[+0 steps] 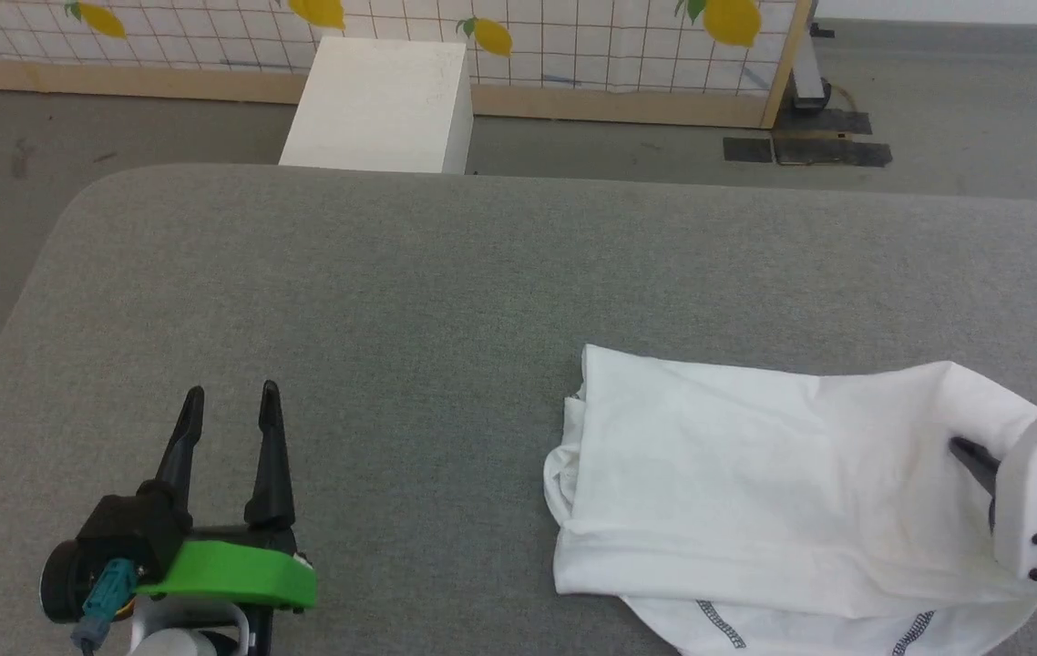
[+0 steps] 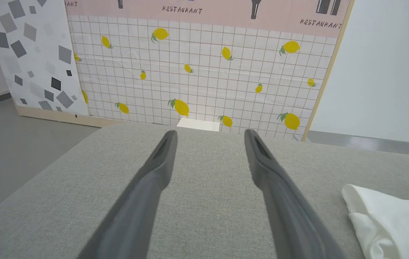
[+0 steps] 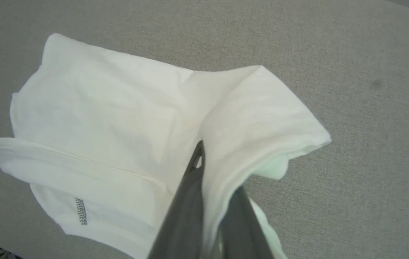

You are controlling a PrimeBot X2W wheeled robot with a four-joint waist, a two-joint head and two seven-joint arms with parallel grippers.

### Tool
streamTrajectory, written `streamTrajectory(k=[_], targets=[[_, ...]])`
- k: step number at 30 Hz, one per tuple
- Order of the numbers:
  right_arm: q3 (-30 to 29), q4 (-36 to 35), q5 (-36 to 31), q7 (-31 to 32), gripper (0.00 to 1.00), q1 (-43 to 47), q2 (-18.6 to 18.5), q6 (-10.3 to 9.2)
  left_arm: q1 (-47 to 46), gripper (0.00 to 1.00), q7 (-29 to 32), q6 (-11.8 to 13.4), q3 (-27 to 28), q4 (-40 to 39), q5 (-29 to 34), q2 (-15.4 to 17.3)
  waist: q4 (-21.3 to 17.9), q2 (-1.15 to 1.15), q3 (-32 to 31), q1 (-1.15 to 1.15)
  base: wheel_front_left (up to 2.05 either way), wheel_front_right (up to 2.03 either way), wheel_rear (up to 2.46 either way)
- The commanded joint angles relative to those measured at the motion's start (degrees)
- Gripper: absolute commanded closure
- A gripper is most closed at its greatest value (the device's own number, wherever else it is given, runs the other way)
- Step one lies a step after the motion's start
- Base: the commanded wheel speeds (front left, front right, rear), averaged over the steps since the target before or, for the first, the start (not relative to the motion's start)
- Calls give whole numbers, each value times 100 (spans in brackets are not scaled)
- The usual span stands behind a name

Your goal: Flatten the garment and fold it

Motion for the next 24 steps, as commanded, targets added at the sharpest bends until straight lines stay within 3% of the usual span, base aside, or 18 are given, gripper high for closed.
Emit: streamTrajectory(k=[1,9,17,24], targets=[[134,-166,46,23,100,41,56,-9,53,0,-26,-44,7,-14,56,-32,-34,0,-26,0,0,0,0],[1232,-277,185,-28,100,-266,439,-9,14,0,-26,-101,-29,-5,76,-78,-6,0,-11,0,0,0,0],[2084,701,284,-551,100,-908,1053,-9,-13,0,-26,-162,-58,-10,63,-123,192,0,143,0,0,0,0],[2542,1614,285,-889,100,-1356,1270,-9,-73,0,-26,-197,-35,18,30,-161,369,0,300,0,0,0,0]])
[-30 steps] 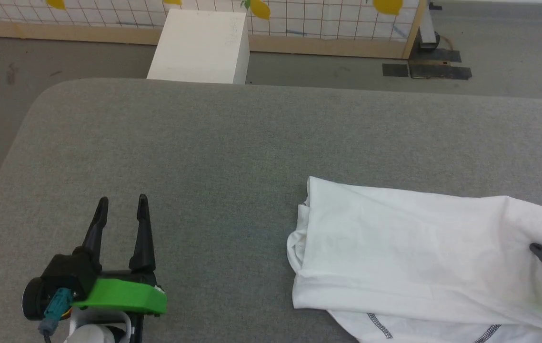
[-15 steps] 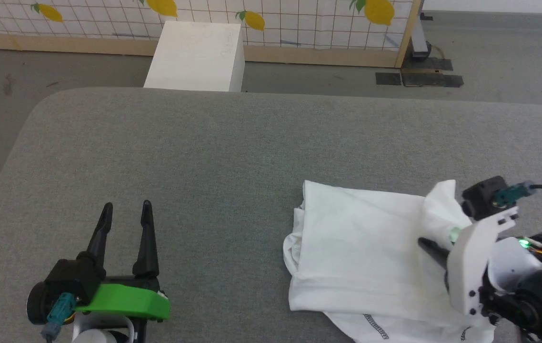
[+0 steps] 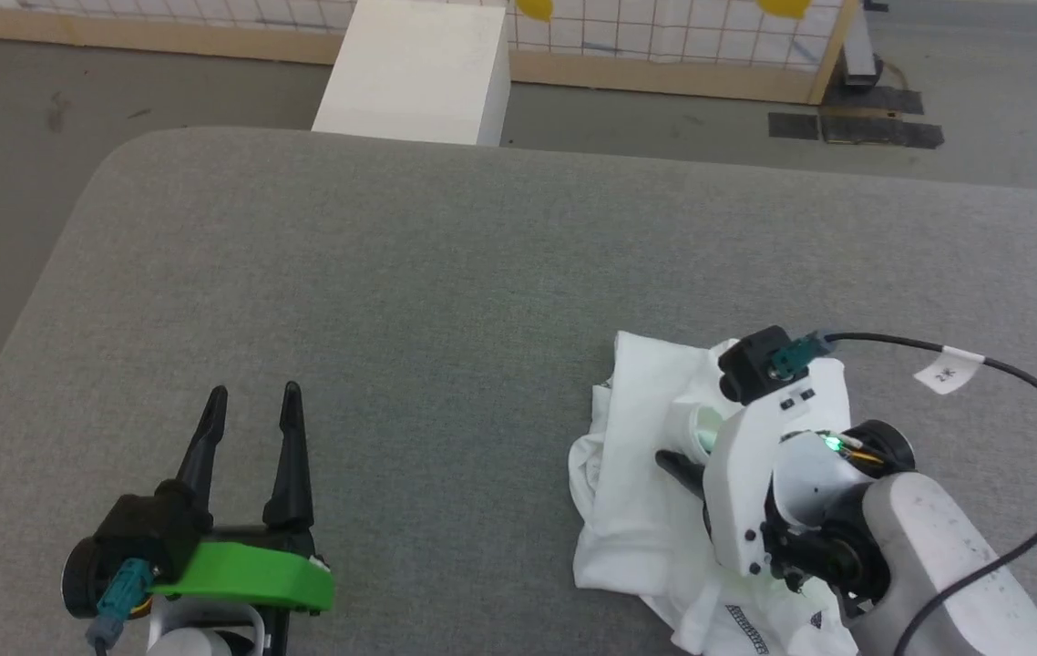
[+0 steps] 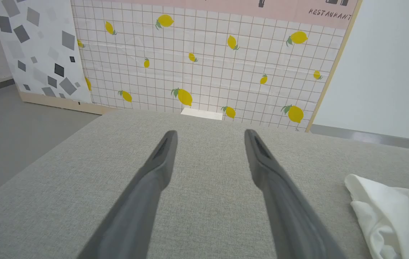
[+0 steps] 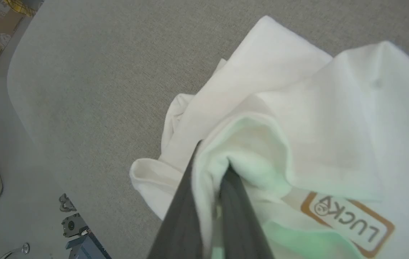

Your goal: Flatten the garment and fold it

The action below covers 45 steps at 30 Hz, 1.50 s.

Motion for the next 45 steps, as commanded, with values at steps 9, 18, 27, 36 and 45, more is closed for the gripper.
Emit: streamTrajectory(k=[9,18,27,36,45], targets=[[330,948,-46,-400,98,-345,83,-9,-120,0,-25,-53,50,45,25,-56,64,0,86,0,0,0,0],[1219,579,128,-984,0,-887,101,-9,-170,0,-25,-100,45,109,56,-78,-97,0,-48,0,0,0,0],[1321,32,167,-1436,0,-1123,-63,-9,-103,0,-25,-143,125,100,113,-78,-306,0,-179,0,0,0,0],[-432,-343,-1057,-1237,0,-220,-309,-9,-97,0,-25,-168,93,103,153,-81,-503,0,-228,0,0,0,0],[-1110,-339,-1911,-421,0,822,-43,-9,-119,0,-25,-180,59,65,169,-89,-588,0,-97,0,0,0,0]])
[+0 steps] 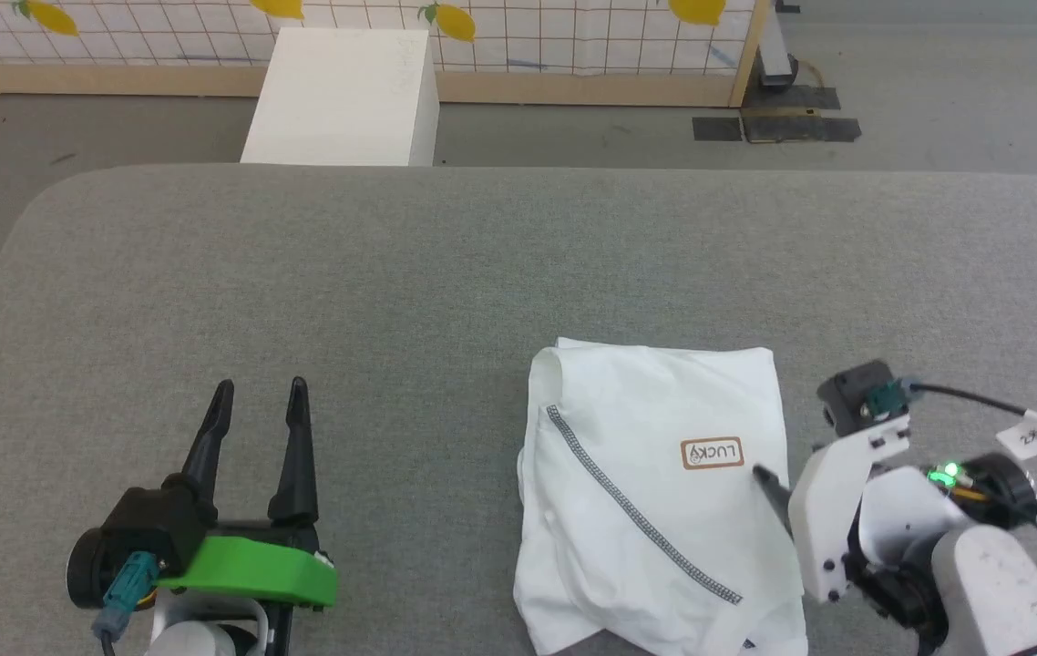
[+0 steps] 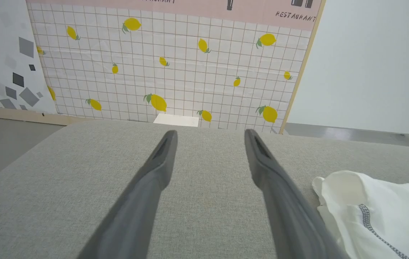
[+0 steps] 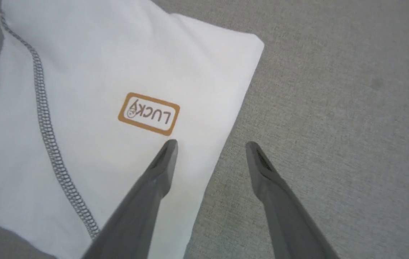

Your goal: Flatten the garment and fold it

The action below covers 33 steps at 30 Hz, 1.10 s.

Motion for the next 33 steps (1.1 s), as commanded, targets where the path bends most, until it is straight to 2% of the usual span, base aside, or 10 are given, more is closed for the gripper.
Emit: streamTrajectory(k=[1,12,13,14,15,20,25,30,33], targets=[[-27,39,-40,60,0,123,59,-9,-33,0,-25,-29,-3,-14,18,-23,-10,0,34,0,0,0,0],[220,703,151,68,0,266,178,-9,-73,0,-25,-36,0,2,-18,-31,26,0,126,0,0,0,0],[240,786,182,71,53,246,178,-9,-65,0,-25,-36,4,-2,-14,-32,22,0,103,0,0,0,0],[257,830,217,55,89,230,176,-9,-51,0,-25,-37,6,-7,-11,-32,19,0,92,0,0,0,0],[271,865,255,23,100,202,159,-9,-36,0,-25,-38,5,-13,-6,-33,16,0,88,0,0,0,0],[348,862,439,-16,100,75,-12,-9,-29,0,-25,-42,-9,-50,4,-35,-15,0,103,0,0,0,0],[495,637,621,24,100,-112,-313,-9,-6,0,-25,-18,15,-93,3,-37,-221,0,156,0,0,0,0],[874,391,756,195,100,-392,-928,-9,15,0,-25,24,112,-194,32,-38,-688,0,287,0,0,0,0],[1228,297,832,301,100,-700,-1413,-9,9,0,-25,55,200,-282,63,-38,-1116,0,419,0,0,0,0]])
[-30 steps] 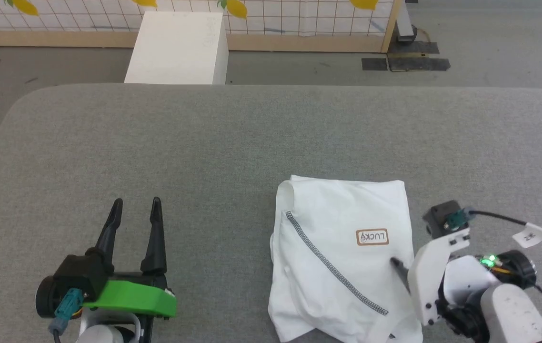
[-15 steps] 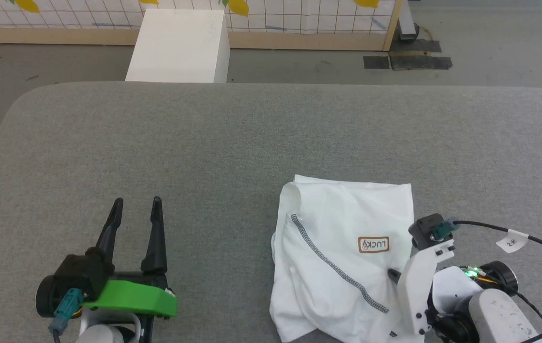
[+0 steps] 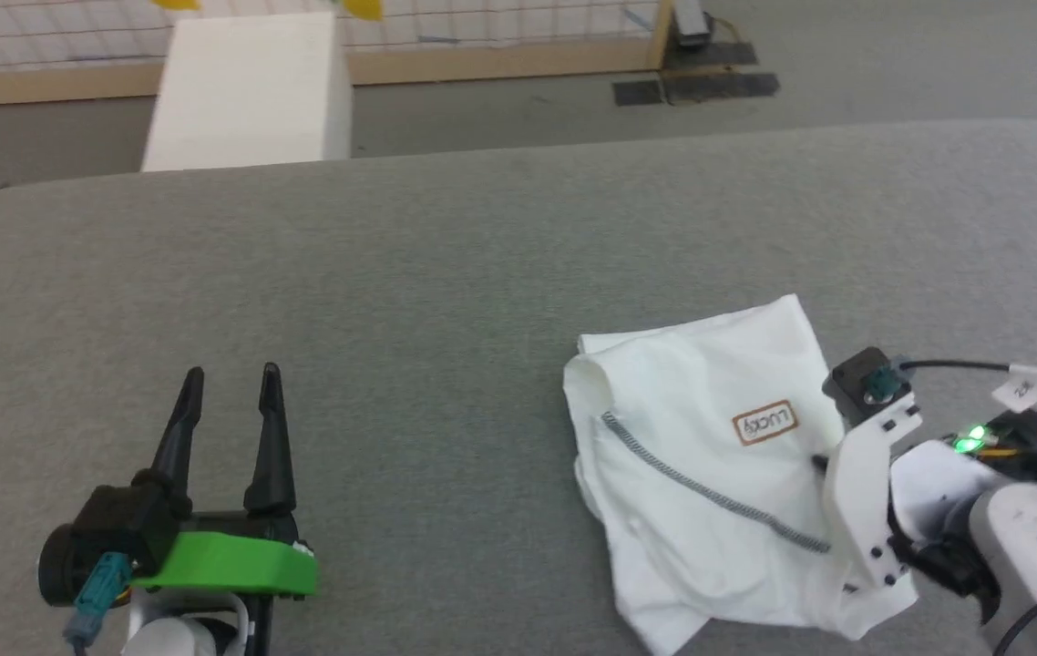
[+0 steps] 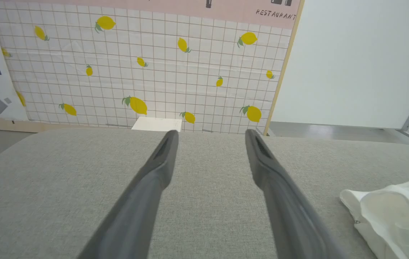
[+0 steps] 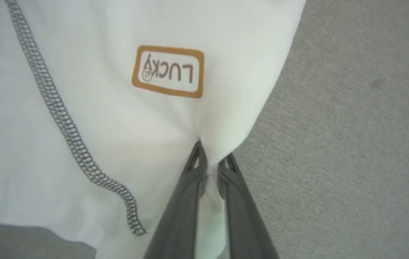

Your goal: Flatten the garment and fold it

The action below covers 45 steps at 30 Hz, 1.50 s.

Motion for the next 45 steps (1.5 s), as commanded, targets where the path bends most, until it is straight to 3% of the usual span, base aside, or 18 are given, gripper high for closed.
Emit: streamTrajectory(k=[1,6,13,23,35,36,37,45], targets=[[91,-33,56,40,100,-214,-169,-11,-10,0,-22,33,40,-58,27,-19,-602,0,236,0,0,0,0],[585,151,186,25,100,-938,-707,-11,-104,0,-22,24,112,-129,101,40,-1356,0,527,0,0,0,0],[602,903,199,-325,100,-1819,-866,-11,-517,0,-22,0,131,-219,145,174,-1918,0,1013,0,0,0,0],[-129,1985,-206,-785,100,-2555,-902,-11,-847,0,34,80,338,-590,187,510,-1960,0,1844,0,0,0,0],[-2029,3016,-1502,-1070,100,-3002,-543,-11,-747,0,274,212,628,-1213,131,761,-1839,0,2398,0,0,0,0],[-2157,3045,-1603,-1101,62,-3002,-509,-11,-737,0,282,219,631,-1225,120,758,-1831,0,2399,0,0,0,0],[-2349,3075,-1727,-1148,0,-3003,-470,-11,-730,0,282,230,635,-1235,101,747,-1820,0,2390,0,0,0,0],[-2959,2854,-2137,-1633,0,-2991,-237,-11,-729,0,243,254,560,-1055,36,689,-1693,0,2000,0,0,0,0]])
